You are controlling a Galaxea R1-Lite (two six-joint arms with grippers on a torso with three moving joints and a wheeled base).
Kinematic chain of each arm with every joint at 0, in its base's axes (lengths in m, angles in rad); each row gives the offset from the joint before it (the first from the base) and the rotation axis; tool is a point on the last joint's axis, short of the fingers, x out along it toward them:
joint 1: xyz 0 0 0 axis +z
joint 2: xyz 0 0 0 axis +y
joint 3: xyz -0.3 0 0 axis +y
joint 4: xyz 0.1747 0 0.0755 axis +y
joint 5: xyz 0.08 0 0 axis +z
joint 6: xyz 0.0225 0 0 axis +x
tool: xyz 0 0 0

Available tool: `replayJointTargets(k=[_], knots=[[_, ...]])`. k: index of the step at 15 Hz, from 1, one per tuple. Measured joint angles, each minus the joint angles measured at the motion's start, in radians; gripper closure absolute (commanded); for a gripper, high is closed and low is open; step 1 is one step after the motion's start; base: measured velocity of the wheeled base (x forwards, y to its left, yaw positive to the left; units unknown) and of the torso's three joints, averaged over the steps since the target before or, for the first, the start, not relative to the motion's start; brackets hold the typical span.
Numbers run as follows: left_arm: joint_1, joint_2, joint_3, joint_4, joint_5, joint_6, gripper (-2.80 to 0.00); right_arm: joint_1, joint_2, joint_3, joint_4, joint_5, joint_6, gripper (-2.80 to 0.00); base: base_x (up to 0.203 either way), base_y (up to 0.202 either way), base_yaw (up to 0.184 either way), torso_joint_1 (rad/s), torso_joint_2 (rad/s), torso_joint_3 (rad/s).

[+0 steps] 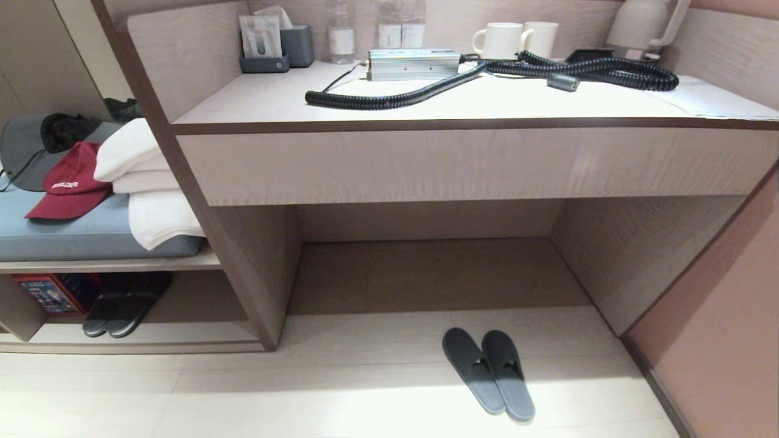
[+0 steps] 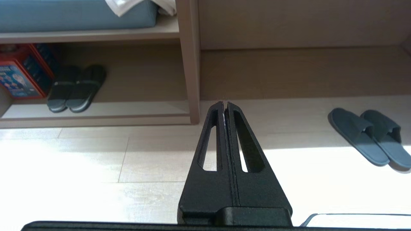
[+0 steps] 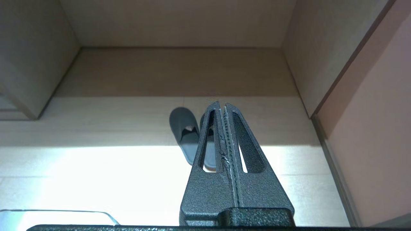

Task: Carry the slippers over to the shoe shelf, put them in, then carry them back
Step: Pick up the slippers on the floor

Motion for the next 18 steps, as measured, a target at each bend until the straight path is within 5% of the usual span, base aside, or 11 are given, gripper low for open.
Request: replayJointTargets(k=[18], knots=[[0.0,0.0,0.0,0.0,0.0,0.0,0.0,0.0,0.0,0.0,0.0,0.0,0.0,0.0,0.0,0.0,0.0,0.003,0.0,-0.198]])
